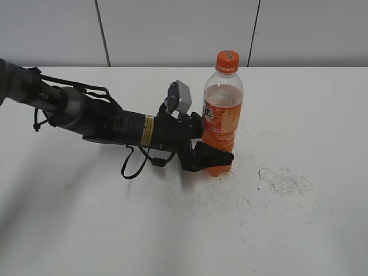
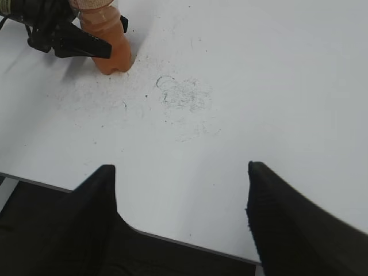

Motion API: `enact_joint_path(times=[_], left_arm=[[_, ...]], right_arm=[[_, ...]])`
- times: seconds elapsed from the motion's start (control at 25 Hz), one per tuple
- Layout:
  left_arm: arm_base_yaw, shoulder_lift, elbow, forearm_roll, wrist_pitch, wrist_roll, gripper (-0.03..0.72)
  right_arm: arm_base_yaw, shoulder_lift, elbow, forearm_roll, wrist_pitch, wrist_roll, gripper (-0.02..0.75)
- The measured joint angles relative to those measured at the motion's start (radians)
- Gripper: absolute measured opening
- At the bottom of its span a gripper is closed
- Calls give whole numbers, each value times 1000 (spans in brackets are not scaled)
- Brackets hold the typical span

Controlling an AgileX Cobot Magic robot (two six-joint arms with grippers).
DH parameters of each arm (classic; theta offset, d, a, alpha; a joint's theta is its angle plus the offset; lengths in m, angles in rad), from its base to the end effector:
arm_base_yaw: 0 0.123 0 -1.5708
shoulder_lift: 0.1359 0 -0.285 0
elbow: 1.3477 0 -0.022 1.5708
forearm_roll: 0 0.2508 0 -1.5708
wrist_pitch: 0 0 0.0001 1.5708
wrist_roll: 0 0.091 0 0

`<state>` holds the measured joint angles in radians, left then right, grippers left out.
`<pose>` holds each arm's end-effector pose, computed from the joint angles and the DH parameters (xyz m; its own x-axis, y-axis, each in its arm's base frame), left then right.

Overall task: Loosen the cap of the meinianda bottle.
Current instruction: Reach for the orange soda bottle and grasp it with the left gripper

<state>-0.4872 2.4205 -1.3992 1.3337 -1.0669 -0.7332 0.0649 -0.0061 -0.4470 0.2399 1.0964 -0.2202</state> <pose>0.3575 -0.2770 0.0676 -0.0906 0.2647 -0.9601 0.9959 0.0253 -0.0870 -0.0040 0.0190 0.2616 -0.4871 -0.1381 -0.8624 -0.2986 0.9543 0.0158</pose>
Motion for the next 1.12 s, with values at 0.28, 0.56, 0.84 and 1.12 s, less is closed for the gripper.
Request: enact_joint_path(times=[0.28, 0.56, 0.84, 1.12], left_arm=[[-2, 41, -1, -27, 3, 0, 663], [-2, 42, -1, -27, -1, 3, 571], [-2, 42, -1, -26, -3, 3, 566], [-2, 42, -1, -19, -8, 4, 566]], right_arm=[[0, 0, 0, 0, 0, 0, 526], [0, 0, 0, 0, 0, 0, 526], [0, 0, 0, 1, 0, 0, 526], [0, 0, 0, 15, -6, 0, 526]])
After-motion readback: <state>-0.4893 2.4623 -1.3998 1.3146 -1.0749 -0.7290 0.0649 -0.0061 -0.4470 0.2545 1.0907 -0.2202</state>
